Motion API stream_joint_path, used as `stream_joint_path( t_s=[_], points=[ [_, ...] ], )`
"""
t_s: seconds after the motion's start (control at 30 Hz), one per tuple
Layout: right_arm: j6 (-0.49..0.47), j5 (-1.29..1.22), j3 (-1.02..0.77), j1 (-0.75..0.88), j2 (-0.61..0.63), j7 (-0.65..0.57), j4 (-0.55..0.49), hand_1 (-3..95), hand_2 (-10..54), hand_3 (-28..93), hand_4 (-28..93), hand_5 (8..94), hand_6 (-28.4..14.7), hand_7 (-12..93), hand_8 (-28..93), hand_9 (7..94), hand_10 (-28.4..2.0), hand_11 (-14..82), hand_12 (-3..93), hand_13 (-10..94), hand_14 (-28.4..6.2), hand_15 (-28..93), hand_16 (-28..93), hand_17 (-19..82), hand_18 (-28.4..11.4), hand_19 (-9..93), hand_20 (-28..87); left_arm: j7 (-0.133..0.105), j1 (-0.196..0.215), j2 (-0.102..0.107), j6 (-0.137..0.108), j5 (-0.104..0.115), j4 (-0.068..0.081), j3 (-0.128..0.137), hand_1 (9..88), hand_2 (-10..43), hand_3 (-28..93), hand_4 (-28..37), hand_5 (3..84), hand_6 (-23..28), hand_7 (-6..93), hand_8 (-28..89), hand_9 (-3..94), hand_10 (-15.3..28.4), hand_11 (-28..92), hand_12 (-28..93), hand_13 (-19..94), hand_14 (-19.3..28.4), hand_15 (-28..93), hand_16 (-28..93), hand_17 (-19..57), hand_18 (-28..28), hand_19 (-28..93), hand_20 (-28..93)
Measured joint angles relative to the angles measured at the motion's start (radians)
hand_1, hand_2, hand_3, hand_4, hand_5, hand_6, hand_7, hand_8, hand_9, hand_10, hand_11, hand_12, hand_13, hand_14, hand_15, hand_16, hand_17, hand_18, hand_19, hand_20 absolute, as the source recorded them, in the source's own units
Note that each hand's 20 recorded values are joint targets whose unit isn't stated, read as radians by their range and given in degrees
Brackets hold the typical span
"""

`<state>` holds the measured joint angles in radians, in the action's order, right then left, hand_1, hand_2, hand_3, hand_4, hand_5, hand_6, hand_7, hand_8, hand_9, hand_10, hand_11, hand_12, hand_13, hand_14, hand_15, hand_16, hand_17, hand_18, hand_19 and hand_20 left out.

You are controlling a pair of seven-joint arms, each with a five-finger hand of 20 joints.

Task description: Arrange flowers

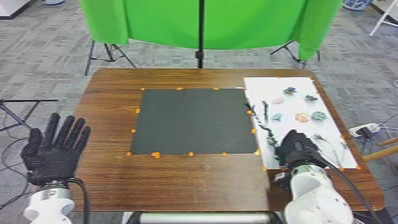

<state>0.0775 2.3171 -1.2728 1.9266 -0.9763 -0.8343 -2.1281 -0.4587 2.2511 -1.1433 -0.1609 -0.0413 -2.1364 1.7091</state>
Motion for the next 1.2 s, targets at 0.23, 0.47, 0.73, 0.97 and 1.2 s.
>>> stream_joint_path(
  t_s=[0.23, 0.47, 0.73, 0.97, 1.2],
  points=[
    [0.076, -0.008, 0.005, 0.02, 0.014, 0.019, -0.109, 53.9, -9.5, 79, -21, 83.1, -2.5, 31, 19, 93.1, -12.2, 8.8, 38.2, 87, -7.1, 32, 40, 48, -24.7, 93, 33, 0.003, 0.002, 0.001, 0.001, 0.001, 0.0, -0.006, 24.3, 12.2, 78, -28.3, 35.2, 6.5, 7.7, -11, 39.3, 15.1, 15, 7, 31, 15.8, 26, -5, -4.4, 12.9, 30, 11],
    [0.091, -0.232, 0.142, -0.142, -0.024, 0.025, -0.141, 53.1, -9.5, 80, -19, 82.3, -2.5, 32, 20, 92.6, -12.2, 9.7, 38.9, 86, -7.6, 35, 39, 48, -24.8, 93, 34, 0.016, 0.003, 0.003, -0.001, 0.001, 0.002, -0.026, 24.3, 12.3, 78, -28.3, 36.0, 6.8, 7.8, -10, 39.3, 15.1, 15, 8, 31, 15.8, 26, -5, -4.4, 13.0, 31, 11],
    [0.11, -0.357, 0.384, -0.427, -0.207, -0.017, 0.122, 52.1, -9.5, 80, -19, 79.8, -2.2, 37, 19, 91.6, -12.3, 11.3, 39.7, 84, -8.1, 40, 37, 47, -25.0, 93, 35, 0.033, -0.024, 0.016, -0.003, 0.001, 0.022, -0.061, 24.4, 12.4, 78, -28.3, 37.2, 7.2, 8.0, -10, 39.2, 15.1, 16, 8, 31, 15.8, 26, -5, -4.5, 13.0, 31, 11],
    [0.105, -0.282, 0.515, -0.569, -0.352, -0.042, 0.284, 52.0, -9.5, 81, -19, 77.8, -2.0, 41, 16, 90.5, -12.3, 14.2, 40.8, 83, -9.0, 45, 34, 48, -25.2, 93, 39, 0.04, -0.059, 0.047, -0.009, 0.001, 0.039, -0.09, 24.4, 12.5, 78, -28.3, 37.4, 7.3, 8.0, -10, 39.3, 15.1, 16, 8, 31, 15.7, 26, -5, -4.5, 13.0, 31, 11],
    [0.14, -0.266, 0.626, -0.678, -0.458, -0.074, 0.482, 49.1, -9.5, 82, -20, 72.8, -1.8, 50, 13, 86.8, -13.8, 19.7, 38.1, 80, -11.3, 52, 29, 47, -26.0, 93, 41, 0.04, -0.086, 0.074, -0.011, 0.001, 0.051, -0.119, 24.6, 12.6, 78, -28.3, 37.7, 7.3, 8.2, -10, 39.4, 15.2, 16, 8, 31, 15.6, 26, -5, -4.5, 13.0, 31, 11]
  ],
)
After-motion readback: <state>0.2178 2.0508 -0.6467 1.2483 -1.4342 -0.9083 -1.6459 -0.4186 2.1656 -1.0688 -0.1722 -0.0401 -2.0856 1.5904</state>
